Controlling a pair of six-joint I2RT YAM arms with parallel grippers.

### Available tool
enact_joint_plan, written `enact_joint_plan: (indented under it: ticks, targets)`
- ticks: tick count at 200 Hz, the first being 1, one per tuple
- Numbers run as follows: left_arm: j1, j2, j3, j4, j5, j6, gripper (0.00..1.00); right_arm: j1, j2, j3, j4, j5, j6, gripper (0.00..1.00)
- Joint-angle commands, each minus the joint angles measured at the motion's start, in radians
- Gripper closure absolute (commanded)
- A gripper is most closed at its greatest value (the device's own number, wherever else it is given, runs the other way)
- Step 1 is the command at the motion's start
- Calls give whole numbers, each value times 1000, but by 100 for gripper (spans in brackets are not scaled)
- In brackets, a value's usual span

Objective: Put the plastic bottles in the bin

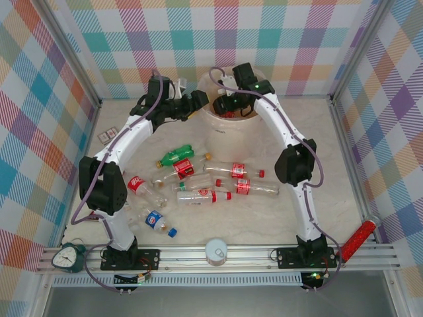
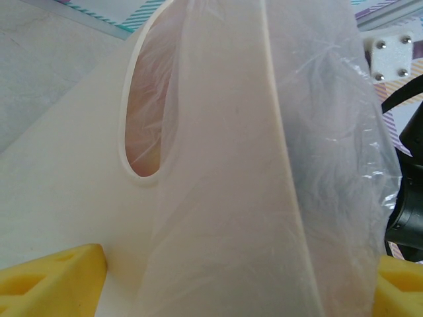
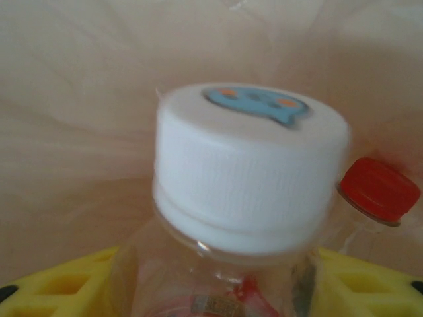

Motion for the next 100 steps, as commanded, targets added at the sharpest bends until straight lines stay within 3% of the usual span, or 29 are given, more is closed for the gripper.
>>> enact_joint_plan:
  ticks: [1, 29, 79, 87, 91, 100]
  targets:
    - [-24, 48, -10, -141, -21, 19, 18, 4, -39, 8, -7, -2, -22, 32]
    - [-24, 51, 0, -153, -22, 26, 18, 3, -96, 12, -11, -2, -77, 20]
    - [-24, 59, -2, -164, -12, 39, 17, 3, -227, 9, -67, -10, -144, 10]
    - [-24, 60, -3, -165, -11, 41, 17, 3, -255, 8, -77, -6, -157, 7]
    - [-24, 60, -3, -165, -10, 41, 17, 4, -265, 7, -81, -6, -166, 0]
    - [-24, 60, -4, -163, -5, 41, 17, 3, -294, 6, -93, 4, -187, 1]
